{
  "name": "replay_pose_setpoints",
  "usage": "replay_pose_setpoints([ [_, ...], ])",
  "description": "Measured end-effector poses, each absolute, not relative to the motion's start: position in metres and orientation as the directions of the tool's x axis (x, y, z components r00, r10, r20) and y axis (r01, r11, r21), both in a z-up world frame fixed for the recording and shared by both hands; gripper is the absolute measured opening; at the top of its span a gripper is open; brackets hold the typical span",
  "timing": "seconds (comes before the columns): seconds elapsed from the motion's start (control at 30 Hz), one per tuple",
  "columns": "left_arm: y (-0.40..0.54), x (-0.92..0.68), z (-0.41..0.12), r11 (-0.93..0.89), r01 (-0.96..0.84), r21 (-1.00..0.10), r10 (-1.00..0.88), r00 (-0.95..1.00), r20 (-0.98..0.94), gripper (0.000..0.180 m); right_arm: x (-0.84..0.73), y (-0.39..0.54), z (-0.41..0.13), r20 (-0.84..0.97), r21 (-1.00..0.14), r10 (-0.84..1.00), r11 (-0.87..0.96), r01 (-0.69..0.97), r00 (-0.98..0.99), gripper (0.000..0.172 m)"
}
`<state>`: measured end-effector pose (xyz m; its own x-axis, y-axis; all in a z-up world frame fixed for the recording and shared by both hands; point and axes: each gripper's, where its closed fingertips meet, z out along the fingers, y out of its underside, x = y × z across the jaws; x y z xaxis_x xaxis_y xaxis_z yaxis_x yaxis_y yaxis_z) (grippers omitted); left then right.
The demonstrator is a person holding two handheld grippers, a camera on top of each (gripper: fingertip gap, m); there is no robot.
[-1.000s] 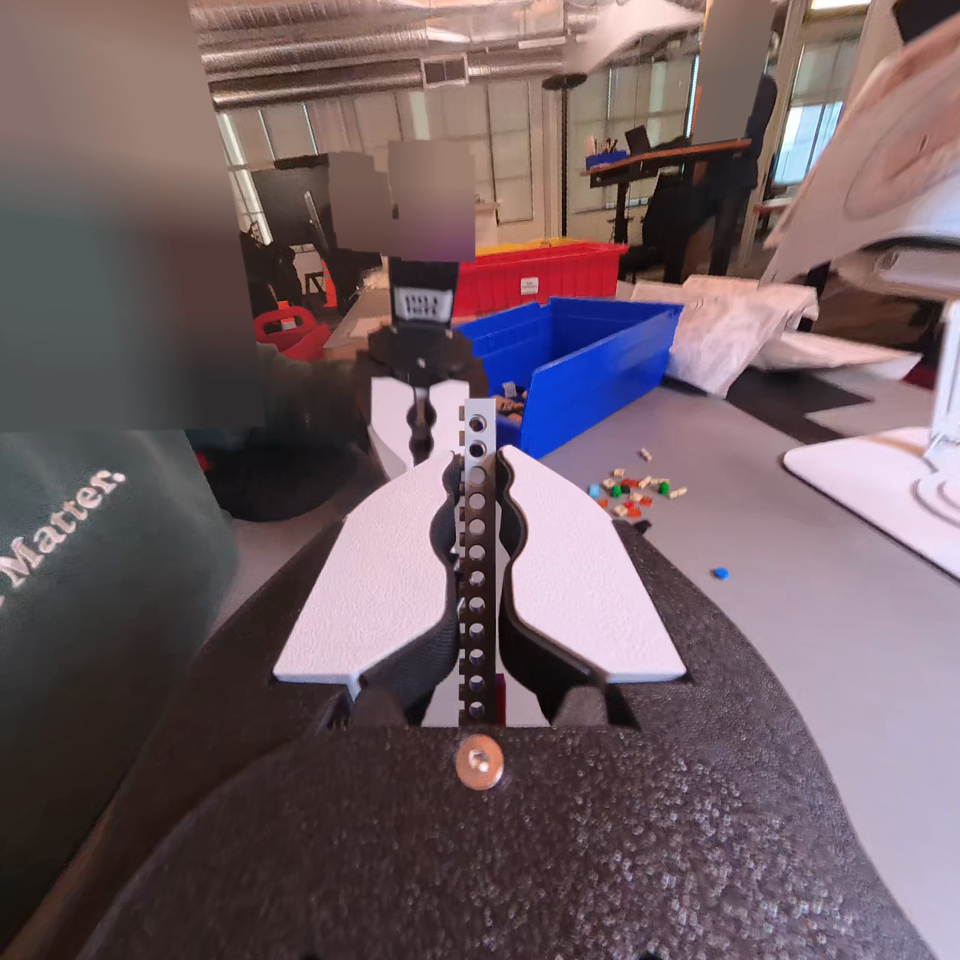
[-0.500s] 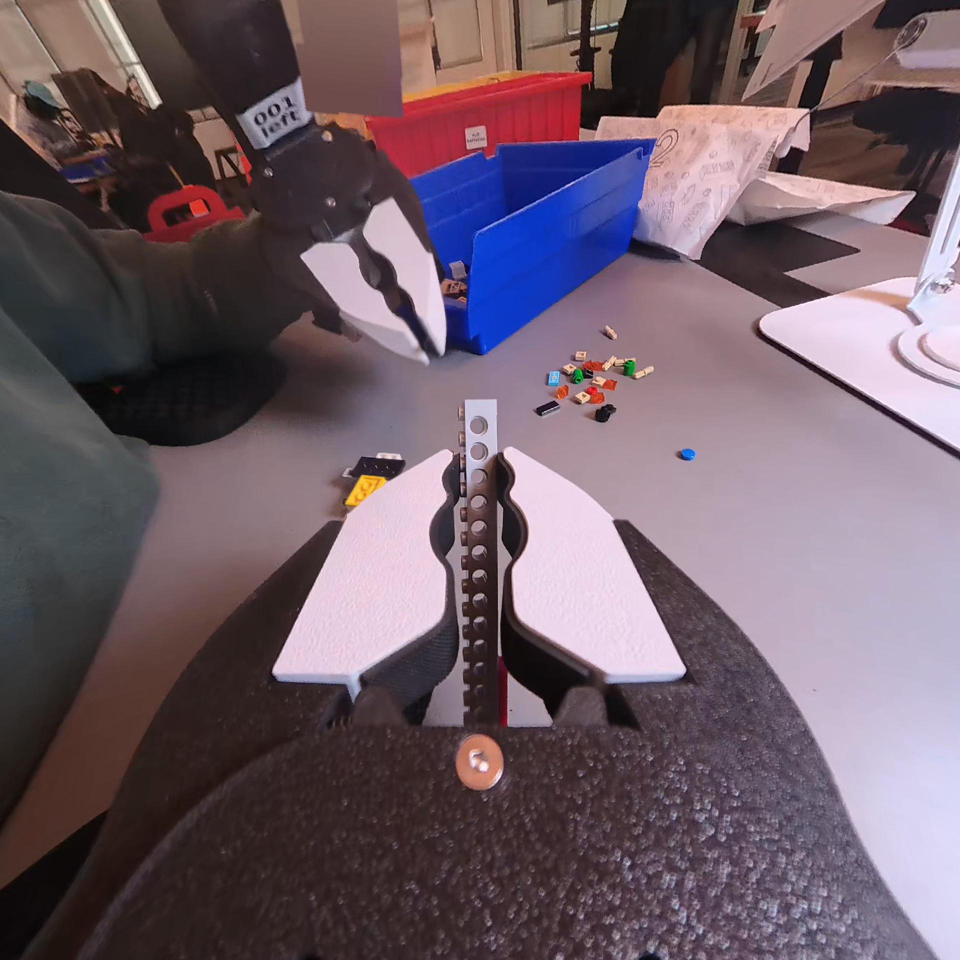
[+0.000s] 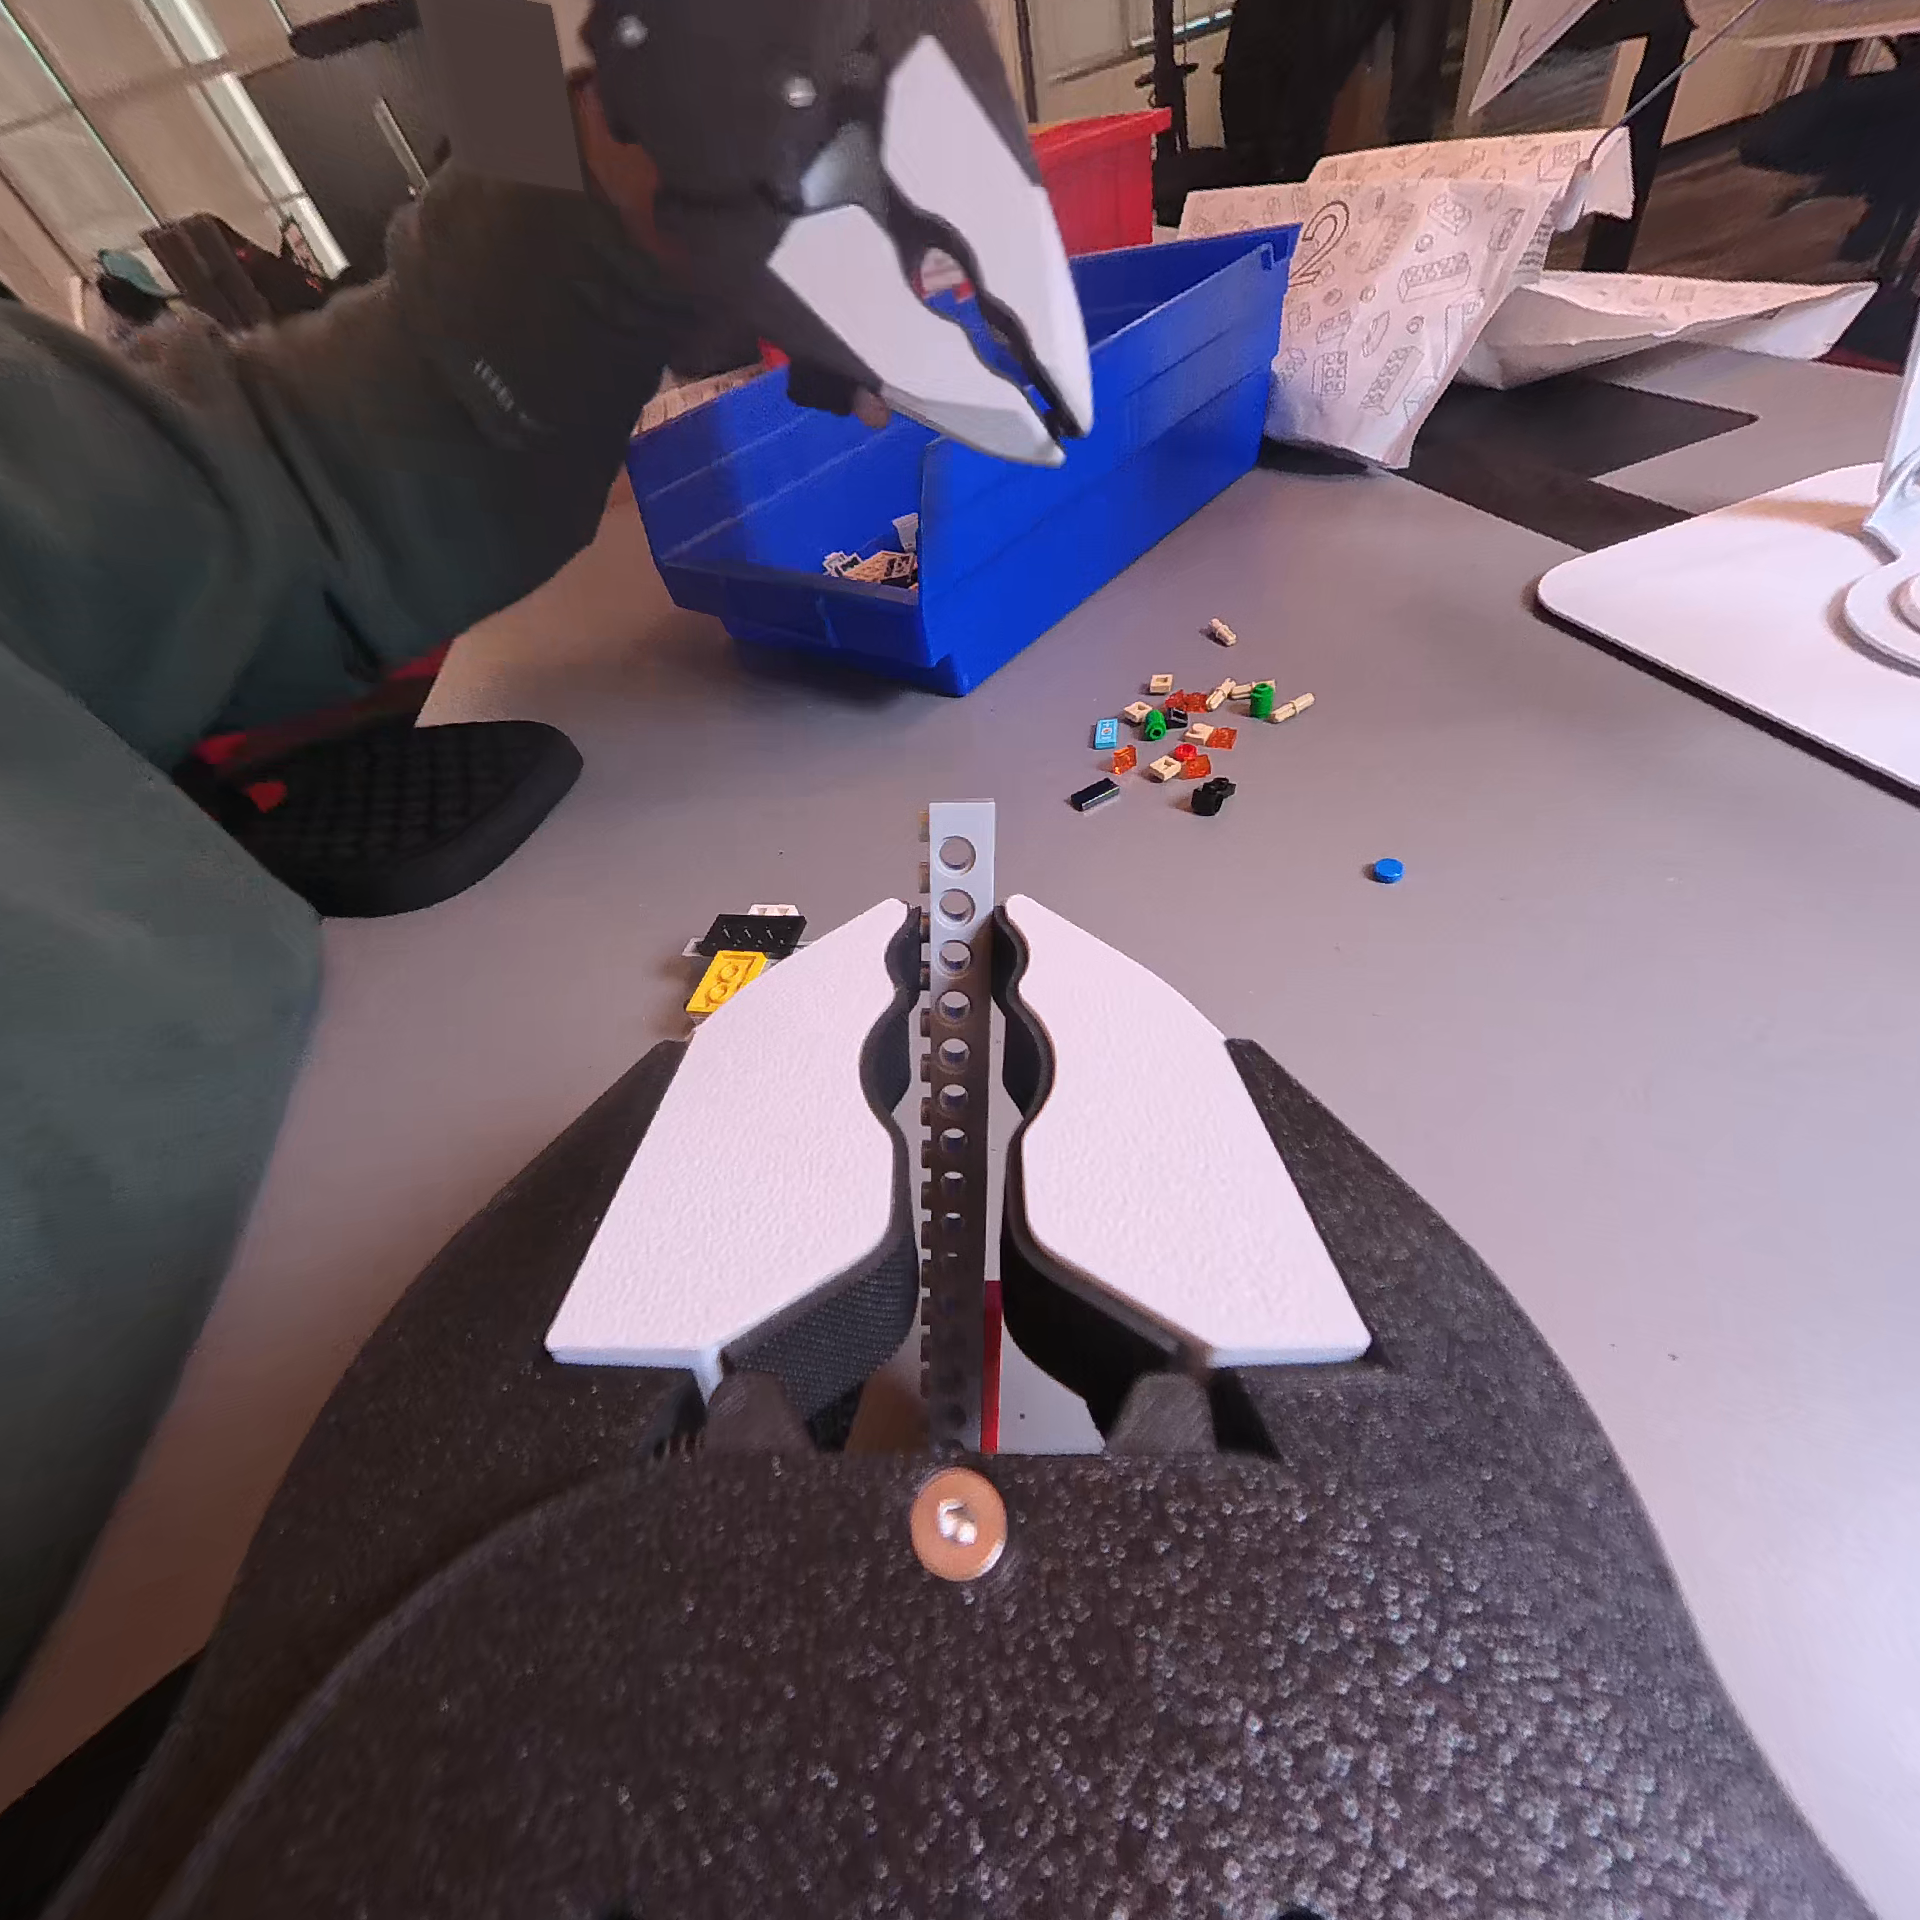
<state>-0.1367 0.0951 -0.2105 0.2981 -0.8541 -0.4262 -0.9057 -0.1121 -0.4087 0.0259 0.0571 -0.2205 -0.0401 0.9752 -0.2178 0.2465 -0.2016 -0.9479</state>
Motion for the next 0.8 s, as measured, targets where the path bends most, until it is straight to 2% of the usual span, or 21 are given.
replay_pose_setpoints([
  [0.07, 0.101, -0.132, -0.232, -0.132, -0.932, -0.337, -0.948, 0.218, -0.232, 0.005, 0.027, 0.058, -0.220, -0.213, -0.949, 0.977, -0.199, 0.245, -0.032, 0.012],
  [0.17, 0.117, -0.136, -0.268, -0.130, -0.967, -0.217, -0.986, 0.150, -0.077, 0.008, 0.027, 0.059, -0.220, -0.218, -0.949, 0.976, -0.205, 0.240, -0.027, 0.012],
  [0.23, 0.127, -0.143, -0.287, -0.142, -0.980, -0.142, -0.988, 0.149, -0.044, 0.014, 0.028, 0.059, -0.221, -0.219, -0.948, 0.975, -0.206, 0.243, -0.026, 0.012],
  [0.33, 0.128, -0.145, -0.304, -0.145, -0.983, -0.111, -0.989, 0.147, -0.006, 0.015, 0.029, 0.060, -0.223, -0.215, -0.947, 0.976, -0.203, 0.248, -0.021, 0.012],
  [0.53, 0.123, -0.151, -0.305, -0.107, -0.993, -0.052, -0.993, 0.110, -0.045, 0.047, 0.030, 0.062, -0.223, -0.239, -0.943, 0.971, -0.229, 0.242, -0.013, 0.012],
  [0.6, 0.124, -0.150, -0.298, -0.102, -0.992, -0.067, -0.991, 0.107, -0.076, 0.049, 0.030, 0.063, -0.222, -0.232, -0.945, 0.973, -0.224, 0.240, -0.008, 0.012],
  [0.67, 0.127, -0.143, -0.283, -0.097, -0.986, -0.137, -0.984, 0.115, -0.132, 0.047, 0.030, 0.063, -0.220, -0.225, -0.948, 0.974, -0.218, 0.233, -0.005, 0.012],
  [0.73, 0.127, -0.127, -0.259, -0.077, -0.961, -0.264, -0.970, 0.134, -0.205, 0.039, 0.030, 0.062, -0.218, -0.216, -0.953, 0.976, -0.209, 0.221, -0.007, 0.012],
  [0.8, 0.115, -0.099, -0.231, -0.051, -0.894, -0.446, -0.961, 0.166, -0.223, 0.036, 0.029, 0.060, -0.215, -0.194, -0.961, 0.981, -0.187, 0.202, -0.015, 0.012],
])
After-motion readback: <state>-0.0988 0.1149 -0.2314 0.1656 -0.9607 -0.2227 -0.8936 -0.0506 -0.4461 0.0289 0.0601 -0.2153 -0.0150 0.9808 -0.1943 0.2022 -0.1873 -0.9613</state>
